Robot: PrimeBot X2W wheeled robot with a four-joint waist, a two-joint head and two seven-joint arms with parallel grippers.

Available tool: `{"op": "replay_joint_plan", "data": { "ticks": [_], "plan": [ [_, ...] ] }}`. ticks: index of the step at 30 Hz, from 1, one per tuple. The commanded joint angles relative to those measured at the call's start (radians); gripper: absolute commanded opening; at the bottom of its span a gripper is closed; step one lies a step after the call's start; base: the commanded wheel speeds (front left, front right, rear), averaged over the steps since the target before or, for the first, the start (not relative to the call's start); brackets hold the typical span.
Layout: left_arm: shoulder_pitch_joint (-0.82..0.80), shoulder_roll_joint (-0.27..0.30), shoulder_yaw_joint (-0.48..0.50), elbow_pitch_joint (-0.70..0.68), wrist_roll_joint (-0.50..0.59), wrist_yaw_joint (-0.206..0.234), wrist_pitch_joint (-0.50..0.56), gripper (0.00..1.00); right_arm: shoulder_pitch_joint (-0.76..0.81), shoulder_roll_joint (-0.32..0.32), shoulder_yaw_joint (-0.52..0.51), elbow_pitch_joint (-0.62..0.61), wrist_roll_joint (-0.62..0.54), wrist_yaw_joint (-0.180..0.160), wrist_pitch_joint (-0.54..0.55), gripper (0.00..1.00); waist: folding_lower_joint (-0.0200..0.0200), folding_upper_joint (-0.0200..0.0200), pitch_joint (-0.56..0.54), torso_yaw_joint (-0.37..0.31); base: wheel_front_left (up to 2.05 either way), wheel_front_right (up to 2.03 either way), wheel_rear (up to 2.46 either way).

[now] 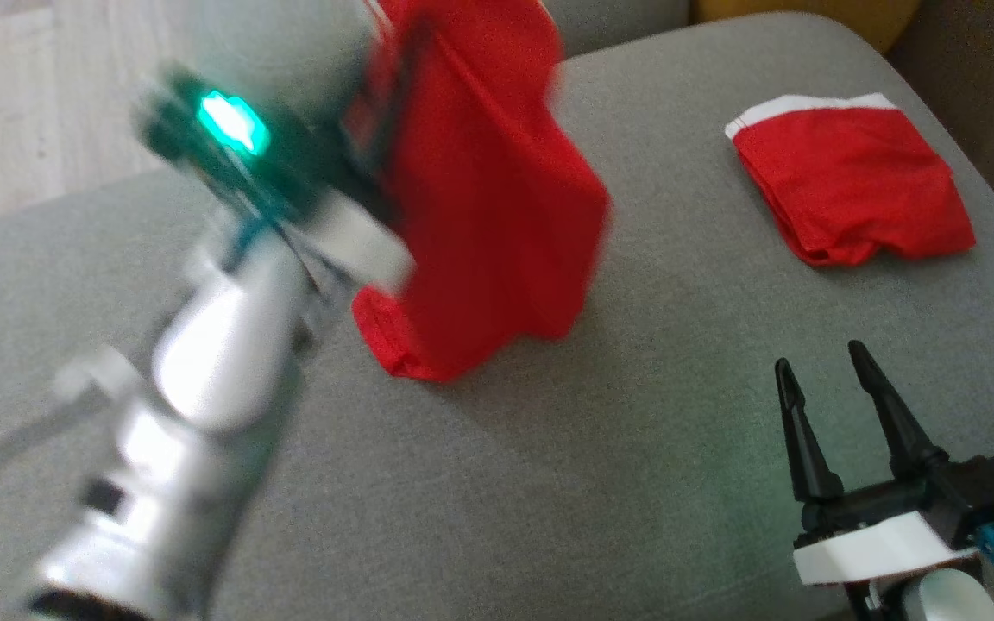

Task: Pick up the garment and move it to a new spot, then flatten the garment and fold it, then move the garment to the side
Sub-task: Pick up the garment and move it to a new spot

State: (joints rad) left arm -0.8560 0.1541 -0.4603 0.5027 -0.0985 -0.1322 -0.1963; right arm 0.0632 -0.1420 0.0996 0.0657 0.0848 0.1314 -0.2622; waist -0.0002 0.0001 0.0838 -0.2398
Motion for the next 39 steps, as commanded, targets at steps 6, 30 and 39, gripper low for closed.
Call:
{"op": "replay_joint_plan", "data": {
  "ticks": [6,30,39],
  "plan": [
    [0.277,-0.060,-0.102,0.066,-0.007,0.015,-0.048,0.00,-0.028,0.011,0.028,-0.033,-0.004,-0.001,0.000,1.00,0.0002,-0.0001,0.061,-0.022,0.00,0.00,0.00],
    [0.876,-0.060,0.116,-0.352,-0.119,0.308,-0.065,1.00,0.108,0.021,-0.027,0.070,0.013,-0.001,0.000,1.00,0.0002,-0.0001,-0.203,0.231,0.00,0.00,0.00],
    [1.062,-0.055,0.235,-0.472,-0.060,0.303,-0.065,1.00,0.158,0.027,-0.016,0.068,0.008,-0.001,0.000,1.00,0.0002,-0.0001,-0.252,0.259,0.00,0.00,0.00]
  ]
}}
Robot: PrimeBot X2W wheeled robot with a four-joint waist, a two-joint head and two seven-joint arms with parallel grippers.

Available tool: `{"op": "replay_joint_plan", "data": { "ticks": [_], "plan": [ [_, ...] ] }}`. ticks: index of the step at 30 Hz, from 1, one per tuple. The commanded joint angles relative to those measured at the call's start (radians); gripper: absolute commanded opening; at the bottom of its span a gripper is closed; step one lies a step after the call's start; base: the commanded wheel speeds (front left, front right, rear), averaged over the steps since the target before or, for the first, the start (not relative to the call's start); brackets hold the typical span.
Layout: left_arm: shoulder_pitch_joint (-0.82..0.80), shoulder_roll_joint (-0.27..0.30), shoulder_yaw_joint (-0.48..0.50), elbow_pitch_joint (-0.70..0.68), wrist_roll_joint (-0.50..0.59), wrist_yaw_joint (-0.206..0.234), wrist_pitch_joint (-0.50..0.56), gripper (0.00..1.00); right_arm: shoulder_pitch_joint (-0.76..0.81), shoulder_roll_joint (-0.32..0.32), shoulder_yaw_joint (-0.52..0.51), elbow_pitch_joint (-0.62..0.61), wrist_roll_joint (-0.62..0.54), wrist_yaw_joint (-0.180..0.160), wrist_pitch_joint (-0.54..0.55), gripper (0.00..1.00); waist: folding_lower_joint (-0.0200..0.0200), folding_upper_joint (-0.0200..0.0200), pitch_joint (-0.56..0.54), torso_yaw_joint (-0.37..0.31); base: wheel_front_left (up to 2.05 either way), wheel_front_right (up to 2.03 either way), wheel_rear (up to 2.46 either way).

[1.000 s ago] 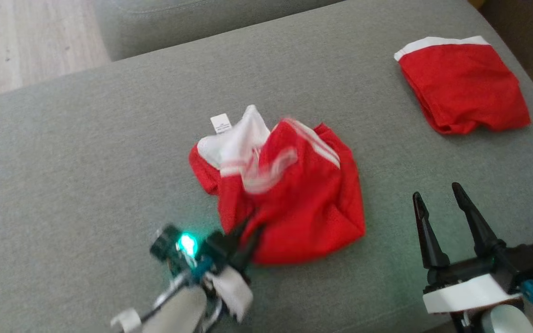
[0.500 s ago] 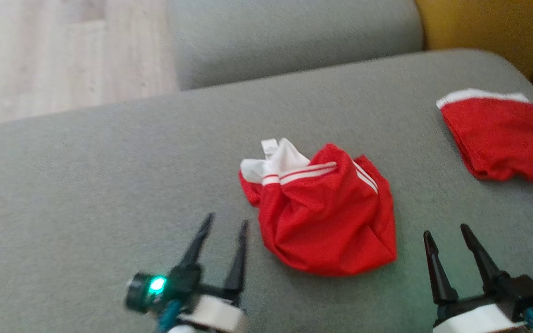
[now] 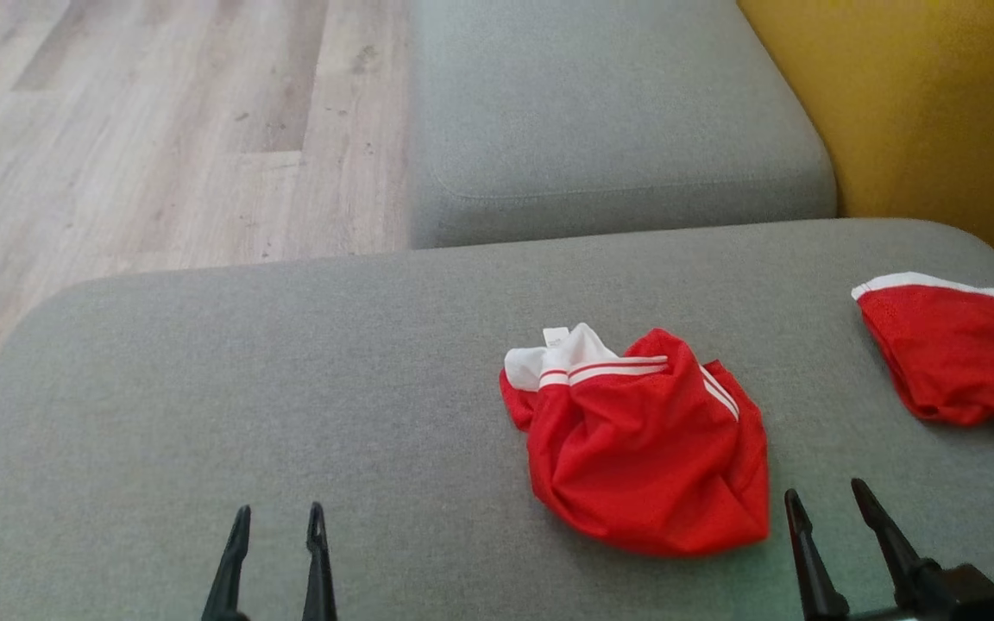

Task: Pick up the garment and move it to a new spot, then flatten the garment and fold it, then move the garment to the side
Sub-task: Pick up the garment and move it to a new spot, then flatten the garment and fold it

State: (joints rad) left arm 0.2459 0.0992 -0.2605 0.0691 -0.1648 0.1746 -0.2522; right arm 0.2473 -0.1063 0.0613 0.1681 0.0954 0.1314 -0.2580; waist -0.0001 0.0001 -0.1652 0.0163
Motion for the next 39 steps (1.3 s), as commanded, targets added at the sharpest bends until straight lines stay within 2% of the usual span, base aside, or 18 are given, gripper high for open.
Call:
{"op": "replay_joint_plan", "data": {
  "ticks": [1,17,31,39],
  "plan": [
    [-0.030,-0.002,0.040,-0.044,0.011,-0.008,-0.009,1.00,-0.023,-0.008,0.022,-0.036,-0.001,-0.001,-0.004,1.00,0.0001,-0.0001,-0.004,0.005,0.00,0.00,0.00],
    [-0.011,-0.023,0.055,-0.066,0.052,-0.042,-0.009,1.00,-0.025,-0.012,0.018,-0.032,-0.006,-0.001,-0.004,1.00,0.0001,-0.0001,0.003,0.004,0.00,0.00,0.00],
    [-0.011,-0.036,0.076,-0.059,0.058,-0.048,-0.009,1.00,-0.043,-0.017,0.020,-0.027,-0.008,-0.001,-0.004,1.00,0.0001,-0.0001,0.026,0.002,0.00,0.00,0.00],
    [-0.155,-0.040,-0.006,0.008,0.112,-0.100,-0.010,1.00,-0.066,-0.004,0.037,-0.037,0.012,-0.001,-0.004,1.00,0.0001,-0.0001,0.077,-0.043,0.00,0.00,0.00]
  ]
}}
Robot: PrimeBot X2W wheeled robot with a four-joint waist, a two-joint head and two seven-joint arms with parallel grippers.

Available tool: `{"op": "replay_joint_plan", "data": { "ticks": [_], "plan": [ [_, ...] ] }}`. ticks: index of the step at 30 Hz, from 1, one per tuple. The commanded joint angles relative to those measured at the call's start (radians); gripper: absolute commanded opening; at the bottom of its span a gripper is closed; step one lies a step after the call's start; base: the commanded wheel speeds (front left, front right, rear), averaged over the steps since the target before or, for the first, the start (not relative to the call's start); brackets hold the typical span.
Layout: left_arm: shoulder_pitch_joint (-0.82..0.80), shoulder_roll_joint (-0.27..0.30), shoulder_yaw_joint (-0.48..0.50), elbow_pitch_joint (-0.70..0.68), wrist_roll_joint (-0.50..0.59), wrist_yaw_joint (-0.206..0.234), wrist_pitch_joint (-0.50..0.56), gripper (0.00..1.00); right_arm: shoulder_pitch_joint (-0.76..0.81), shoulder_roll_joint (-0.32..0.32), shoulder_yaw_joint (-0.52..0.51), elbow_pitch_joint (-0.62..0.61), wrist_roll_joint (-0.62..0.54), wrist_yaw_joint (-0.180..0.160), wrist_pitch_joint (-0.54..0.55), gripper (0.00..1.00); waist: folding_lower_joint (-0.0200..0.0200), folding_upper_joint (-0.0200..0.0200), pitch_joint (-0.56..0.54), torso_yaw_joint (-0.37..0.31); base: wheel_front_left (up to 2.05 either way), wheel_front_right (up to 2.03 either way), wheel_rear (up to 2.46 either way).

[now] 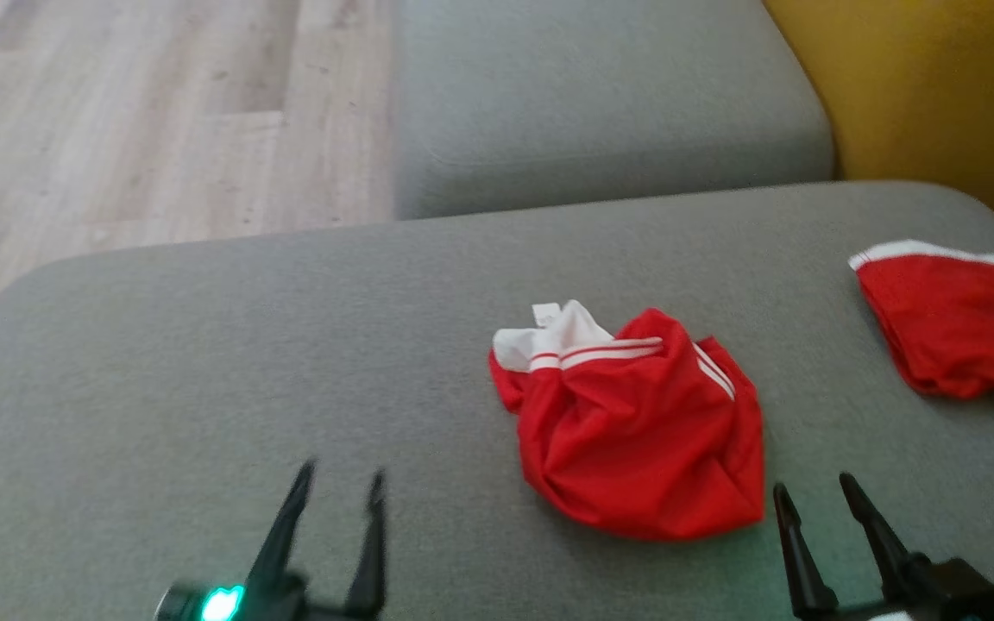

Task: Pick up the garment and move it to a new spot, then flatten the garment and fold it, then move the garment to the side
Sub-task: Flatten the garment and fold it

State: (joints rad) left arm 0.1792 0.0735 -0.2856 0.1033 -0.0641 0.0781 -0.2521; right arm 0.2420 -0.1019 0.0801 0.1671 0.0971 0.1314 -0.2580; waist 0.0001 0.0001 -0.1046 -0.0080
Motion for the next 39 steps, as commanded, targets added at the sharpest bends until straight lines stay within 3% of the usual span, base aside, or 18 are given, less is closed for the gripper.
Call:
{"op": "replay_joint_plan", "data": {
  "ticks": [1,7,16,25,26,27,33,39],
  "plan": [
    [-0.122,-0.015,0.001,-0.011,0.023,-0.011,-0.010,1.00,-0.066,-0.005,0.024,-0.038,0.016,-0.001,-0.004,1.00,-0.0001,-0.0001,0.026,-0.033,0.00,0.00,0.00],
    [-0.362,-0.019,-0.121,0.109,0.083,-0.077,0.051,1.00,-0.094,-0.018,0.057,-0.044,0.022,-0.001,-0.004,1.00,-0.0001,-0.0001,0.081,-0.113,0.00,0.00,0.00],
    [-0.636,-0.023,-0.283,0.282,0.061,-0.129,0.218,1.00,-0.136,-0.029,0.075,-0.051,0.032,-0.001,-0.004,1.00,-0.0001,-0.0001,0.185,-0.211,0.00,0.00,0.00],
    [-0.788,-0.023,-0.388,0.508,-0.011,-0.138,0.354,1.00,-0.169,-0.028,0.098,-0.043,0.036,-0.001,-0.004,1.00,-0.0001,-0.0001,0.238,-0.281,0.00,0.00,0.00],
    [-0.793,-0.023,-0.392,0.531,-0.022,-0.148,0.362,0.64,-0.171,-0.024,0.099,-0.041,0.039,-0.001,-0.004,1.00,-0.0001,-0.0001,0.238,-0.289,0.00,0.00,0.00],
    [-0.797,-0.023,-0.396,0.544,-0.033,-0.158,0.358,0.00,-0.172,-0.021,0.099,-0.040,0.041,-0.001,-0.004,1.00,-0.0001,-0.0001,0.236,-0.295,0.00,0.00,0.00],
    [-0.877,-0.023,-0.411,0.544,-0.080,-0.182,0.217,0.00,-0.164,-0.015,0.109,-0.028,0.041,-0.001,-0.004,1.00,-0.0001,-0.0001,0.206,-0.329,0.00,0.00,0.00],
    [-1.096,-0.019,-0.386,0.552,-0.105,-0.199,0.081,0.00,-0.159,-0.012,0.123,-0.020,0.042,-0.001,-0.004,1.00,-0.0001,-0.0001,0.166,-0.362,0.00,0.00,0.00]
  ]
}}
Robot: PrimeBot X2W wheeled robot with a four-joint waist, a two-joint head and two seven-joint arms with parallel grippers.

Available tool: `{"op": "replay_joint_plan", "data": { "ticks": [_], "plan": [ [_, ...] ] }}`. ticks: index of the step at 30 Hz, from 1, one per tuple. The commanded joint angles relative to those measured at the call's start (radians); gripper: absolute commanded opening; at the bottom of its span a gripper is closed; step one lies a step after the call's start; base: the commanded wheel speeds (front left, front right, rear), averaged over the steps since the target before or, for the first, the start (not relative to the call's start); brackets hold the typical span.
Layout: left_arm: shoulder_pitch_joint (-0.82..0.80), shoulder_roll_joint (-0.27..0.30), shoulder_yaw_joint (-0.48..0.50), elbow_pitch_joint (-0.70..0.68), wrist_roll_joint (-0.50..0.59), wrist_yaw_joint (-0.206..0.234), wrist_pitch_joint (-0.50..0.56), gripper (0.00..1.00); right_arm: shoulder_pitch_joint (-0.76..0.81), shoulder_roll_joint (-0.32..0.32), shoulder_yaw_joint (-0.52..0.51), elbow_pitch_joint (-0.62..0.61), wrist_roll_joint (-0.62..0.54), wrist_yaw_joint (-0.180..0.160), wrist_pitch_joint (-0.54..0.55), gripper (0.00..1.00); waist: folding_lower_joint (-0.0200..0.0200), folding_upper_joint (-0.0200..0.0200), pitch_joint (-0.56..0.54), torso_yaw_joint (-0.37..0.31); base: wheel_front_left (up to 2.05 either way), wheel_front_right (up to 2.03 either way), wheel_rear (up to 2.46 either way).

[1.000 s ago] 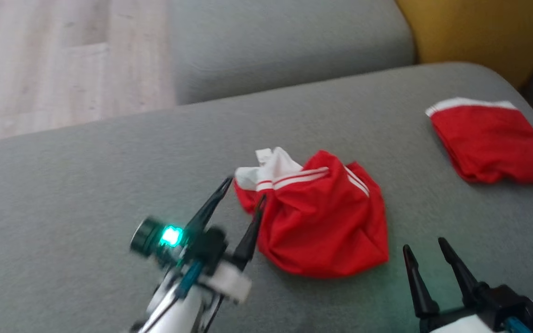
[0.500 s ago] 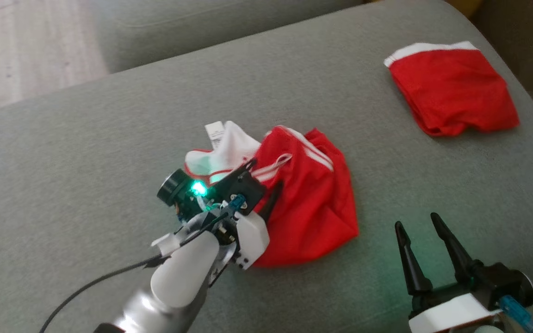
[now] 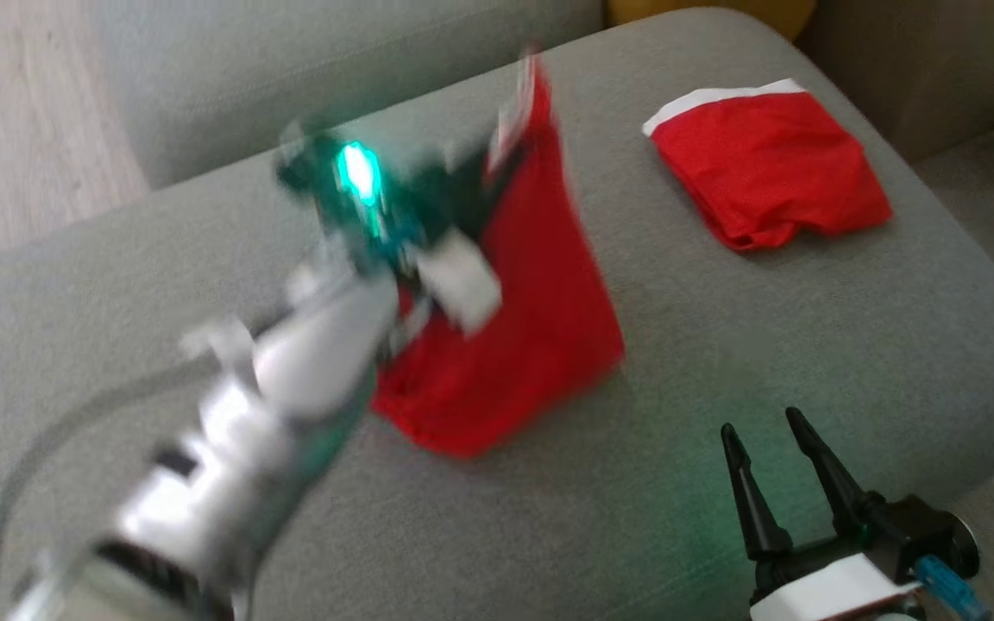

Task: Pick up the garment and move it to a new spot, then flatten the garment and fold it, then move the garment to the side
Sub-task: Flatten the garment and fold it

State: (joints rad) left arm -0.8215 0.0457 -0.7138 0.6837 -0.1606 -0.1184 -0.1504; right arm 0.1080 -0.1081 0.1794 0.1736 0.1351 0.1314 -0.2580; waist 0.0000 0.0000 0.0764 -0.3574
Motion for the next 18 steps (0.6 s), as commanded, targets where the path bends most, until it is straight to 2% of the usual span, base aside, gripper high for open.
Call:
{"op": "replay_joint_plan", "data": {
  "ticks": [1,7,10,12,14,18],
  "plan": [
    [-0.143,0.011,0.056,-0.027,-0.014,-0.004,-0.044,0.00,-0.022,-0.005,0.025,-0.026,0.005,-0.001,-0.004,1.00,0.0000,0.0000,-0.020,-0.016,0.00,0.00,0.00],
    [-0.393,0.020,0.206,-0.072,-0.078,0.002,-0.110,0.00,-0.006,-0.001,0.020,-0.020,0.017,-0.001,-0.004,1.00,0.0000,0.0000,-0.041,-0.003,0.00,0.00,0.00],
    [-0.402,0.024,0.281,-0.150,-0.124,-0.002,-0.111,0.00,0.000,0.000,0.014,-0.022,0.016,-0.001,-0.004,1.00,0.0000,0.0000,-0.047,0.026,0.00,0.00,0.00],
    [-0.306,0.039,0.297,-0.196,-0.153,-0.007,-0.111,0.00,0.007,-0.001,-0.006,-0.030,0.012,-0.001,-0.004,1.00,0.0000,0.0000,-0.042,0.079,0.00,0.00,0.00],
    [-0.253,0.049,0.299,-0.208,-0.163,-0.008,-0.111,0.00,0.008,-0.002,-0.008,-0.032,0.009,-0.001,-0.004,1.00,0.0000,0.0000,-0.041,0.094,0.00,0.00,0.00],
    [0.028,0.068,0.323,-0.201,-0.244,-0.009,-0.111,0.00,0.011,-0.005,-0.032,-0.045,0.003,-0.001,-0.004,1.00,0.0000,0.0000,-0.032,0.170,0.00,0.00,0.00]
  ]
}}
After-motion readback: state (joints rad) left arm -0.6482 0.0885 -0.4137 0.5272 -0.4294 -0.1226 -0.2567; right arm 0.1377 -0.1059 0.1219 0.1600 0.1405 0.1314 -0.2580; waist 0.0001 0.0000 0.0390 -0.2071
